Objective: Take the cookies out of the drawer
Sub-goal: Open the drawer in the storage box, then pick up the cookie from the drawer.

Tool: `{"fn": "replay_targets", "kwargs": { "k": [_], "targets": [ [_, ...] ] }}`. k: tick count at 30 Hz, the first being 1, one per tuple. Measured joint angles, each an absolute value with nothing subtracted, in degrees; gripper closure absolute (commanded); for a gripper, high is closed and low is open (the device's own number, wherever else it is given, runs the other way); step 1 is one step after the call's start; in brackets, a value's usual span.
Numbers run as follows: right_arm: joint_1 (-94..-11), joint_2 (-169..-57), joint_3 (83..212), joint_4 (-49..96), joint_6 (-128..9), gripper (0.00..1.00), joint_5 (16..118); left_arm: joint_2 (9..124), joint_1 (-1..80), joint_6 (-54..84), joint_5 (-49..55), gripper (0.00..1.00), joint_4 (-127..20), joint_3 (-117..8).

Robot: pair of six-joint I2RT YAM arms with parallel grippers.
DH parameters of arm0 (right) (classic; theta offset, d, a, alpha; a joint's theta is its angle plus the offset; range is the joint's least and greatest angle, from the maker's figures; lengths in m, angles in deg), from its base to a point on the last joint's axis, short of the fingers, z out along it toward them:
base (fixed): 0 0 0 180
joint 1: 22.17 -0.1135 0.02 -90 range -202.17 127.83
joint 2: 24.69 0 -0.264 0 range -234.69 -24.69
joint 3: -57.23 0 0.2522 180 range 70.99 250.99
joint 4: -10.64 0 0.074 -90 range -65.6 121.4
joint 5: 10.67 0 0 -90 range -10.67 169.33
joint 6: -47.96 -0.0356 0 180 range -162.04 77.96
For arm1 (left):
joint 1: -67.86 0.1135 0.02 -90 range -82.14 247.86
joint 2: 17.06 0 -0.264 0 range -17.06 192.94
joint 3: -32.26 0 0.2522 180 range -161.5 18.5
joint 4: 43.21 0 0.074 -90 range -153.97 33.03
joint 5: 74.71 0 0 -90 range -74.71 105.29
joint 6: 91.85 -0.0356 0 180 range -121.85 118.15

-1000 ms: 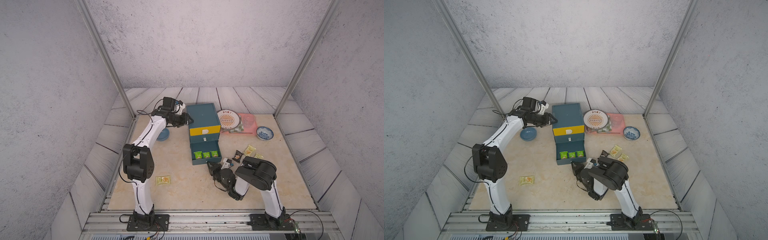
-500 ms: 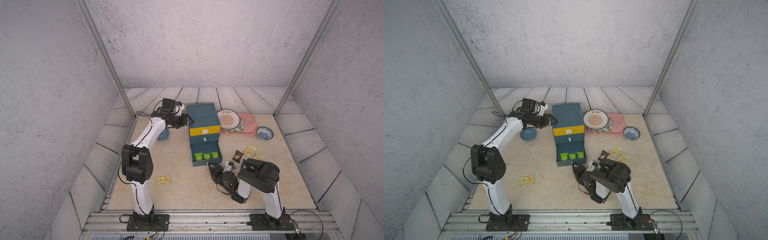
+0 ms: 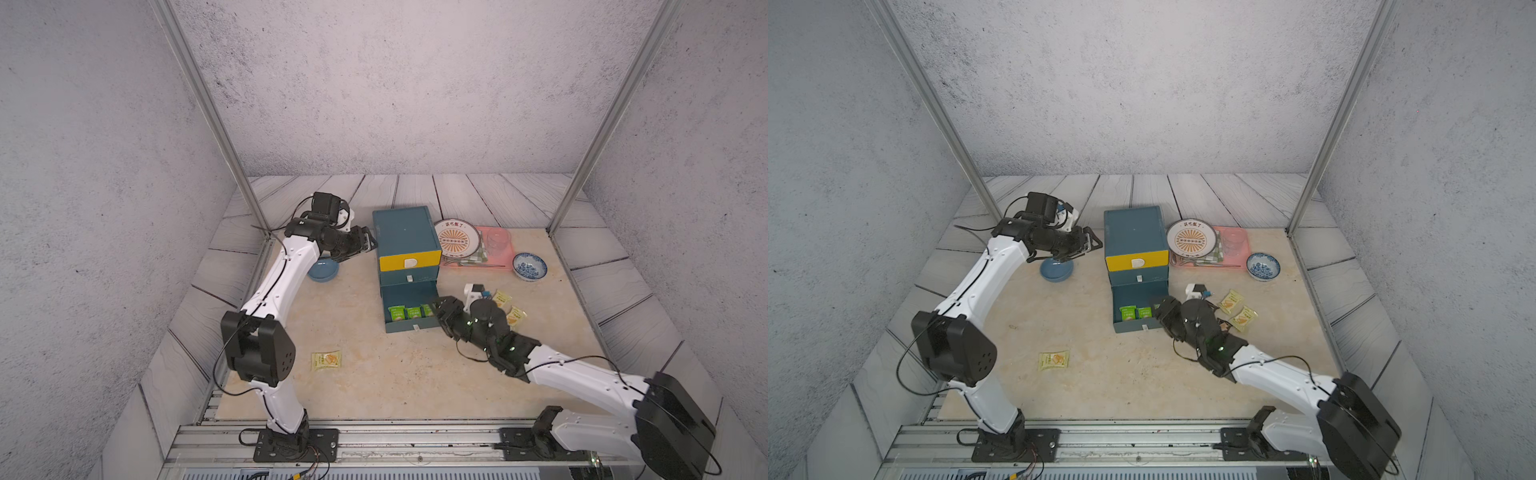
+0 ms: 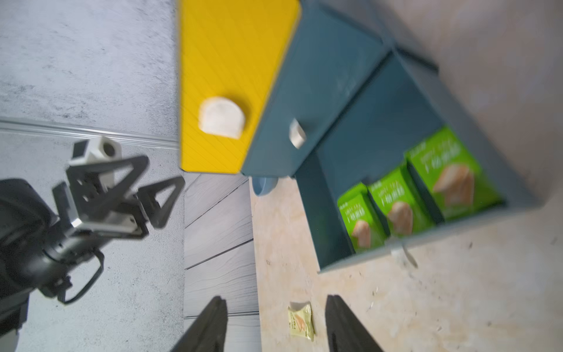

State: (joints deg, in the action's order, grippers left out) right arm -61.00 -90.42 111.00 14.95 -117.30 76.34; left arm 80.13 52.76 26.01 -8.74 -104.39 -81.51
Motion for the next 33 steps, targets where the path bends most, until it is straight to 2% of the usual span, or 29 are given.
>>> {"fn": "replay_targets", "kwargs": {
  "k": [2, 5, 9, 14, 21, 26, 33],
  "targets": [
    [-53.4, -90.8, 119.6, 27.6, -108.0, 0.44, 70.9, 73.1, 50.0, 27.6, -4.6, 0.26, -104.5, -76.1],
    [-47.4, -97.2, 130.4, 44.0, -94.3, 0.45, 65.8, 64.7, 41.1, 30.8, 1.6, 0.28, -104.6, -68.3],
    [-46.9, -109.0, 139.8, 59.5, -78.7, 0.46, 61.9, 60.4, 31.0, 37.0, 8.2, 0.3, -104.8, -59.8],
    [-47.0, -114.4, 143.0, 69.1, -69.2, 0.46, 58.8, 64.0, 24.5, 43.5, 15.3, 0.3, -106.0, -58.8],
    [-47.0, -117.4, 147.9, 71.5, -63.5, 0.47, 55.4, 70.7, 23.8, 46.9, 18.7, 0.35, -104.2, -61.1],
    [-47.7, -120.5, 152.5, 74.3, -61.9, 0.46, 53.6, 71.9, 24.3, 48.0, 19.6, 0.36, -103.2, -58.4],
    [-53.8, -127.3, 163.3, 78.0, -62.1, 0.45, 54.7, 72.8, 28.7, 47.5, 16.9, 0.38, -100.6, -56.0]
  ]
}}
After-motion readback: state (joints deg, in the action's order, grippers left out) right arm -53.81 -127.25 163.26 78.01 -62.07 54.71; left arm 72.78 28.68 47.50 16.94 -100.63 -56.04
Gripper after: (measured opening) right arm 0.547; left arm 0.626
